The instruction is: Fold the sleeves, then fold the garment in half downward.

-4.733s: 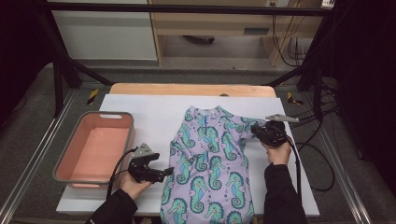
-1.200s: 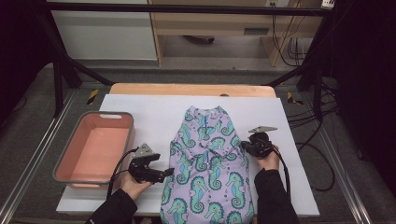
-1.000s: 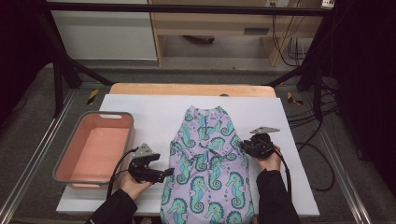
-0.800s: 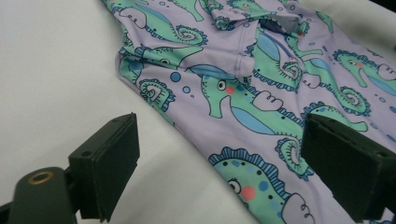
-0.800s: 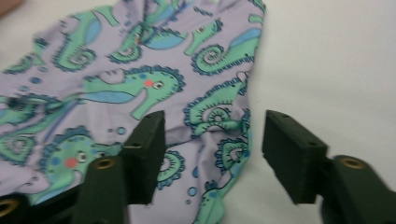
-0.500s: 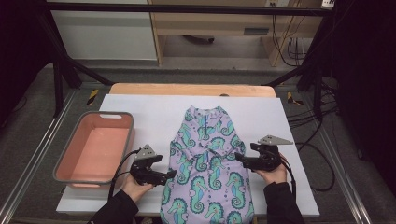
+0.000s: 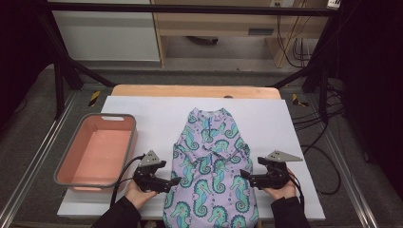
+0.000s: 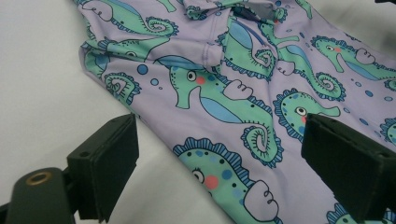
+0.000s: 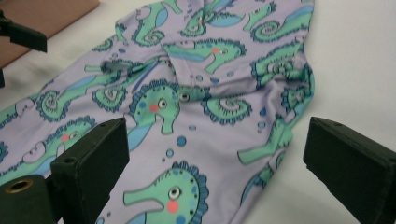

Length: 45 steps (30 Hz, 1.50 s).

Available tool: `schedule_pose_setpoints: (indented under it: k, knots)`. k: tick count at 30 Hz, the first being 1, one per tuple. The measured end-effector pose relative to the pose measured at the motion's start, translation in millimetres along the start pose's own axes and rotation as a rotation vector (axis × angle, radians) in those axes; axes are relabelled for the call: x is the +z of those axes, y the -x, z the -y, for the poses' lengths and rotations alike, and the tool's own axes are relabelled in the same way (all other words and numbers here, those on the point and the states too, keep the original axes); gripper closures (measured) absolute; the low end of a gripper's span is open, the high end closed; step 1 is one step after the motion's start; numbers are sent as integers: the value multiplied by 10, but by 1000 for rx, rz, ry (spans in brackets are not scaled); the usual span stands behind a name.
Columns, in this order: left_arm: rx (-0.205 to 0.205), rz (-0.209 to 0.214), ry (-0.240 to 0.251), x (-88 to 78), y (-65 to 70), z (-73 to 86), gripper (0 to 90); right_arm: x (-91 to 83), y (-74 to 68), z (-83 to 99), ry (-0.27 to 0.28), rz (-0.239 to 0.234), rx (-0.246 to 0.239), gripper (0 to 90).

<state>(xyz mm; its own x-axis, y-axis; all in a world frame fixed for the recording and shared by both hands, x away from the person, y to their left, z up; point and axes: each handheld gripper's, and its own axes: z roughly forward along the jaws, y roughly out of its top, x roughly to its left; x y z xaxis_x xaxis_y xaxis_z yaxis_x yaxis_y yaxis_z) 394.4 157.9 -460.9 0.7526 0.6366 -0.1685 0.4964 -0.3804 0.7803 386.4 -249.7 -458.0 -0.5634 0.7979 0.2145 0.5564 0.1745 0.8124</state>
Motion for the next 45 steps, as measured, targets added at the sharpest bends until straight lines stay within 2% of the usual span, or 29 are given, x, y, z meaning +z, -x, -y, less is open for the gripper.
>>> schedule_pose_setpoints:
  k: [8, 11, 16, 22, 28, 33, 38, 40, 43, 45]
  knots:
    - [-8, 7, -44, -6, 50, 97, 128, -17, -19, 132, -38, 4, -5, 80]
    - [-24, 10, -66, -3, 62, 125, 156, -20, -44, 165, -50, 3, -6, 87]
    - [-39, 12, -92, -15, 93, 165, 257, -45, -102, 211, -76, -12, -7, 107]
    - [-44, 11, -114, -19, 133, 202, 413, -54, -131, 254, -105, -7, -4, 135]
    - [-36, -2, -132, -23, 166, 233, 505, -49, -157, 291, -127, 2, -9, 181]
    - [-40, 3, -135, -43, 195, 259, 585, -43, -179, 309, -151, 20, -13, 226]
    - [-41, 2, -147, -54, 242, 277, 700, -58, -196, 331, -163, 38, -16, 300]
    - [-44, 2, -154, -48, 255, 272, 746, -59, -210, 339, -186, 50, -19, 321]
    - [-45, -6, -167, -42, 270, 265, 803, -46, -228, 345, -190, 63, -38, 371]
    - [-46, -12, -169, -37, 281, 263, 834, -51, -234, 338, -195, 51, -36, 431]
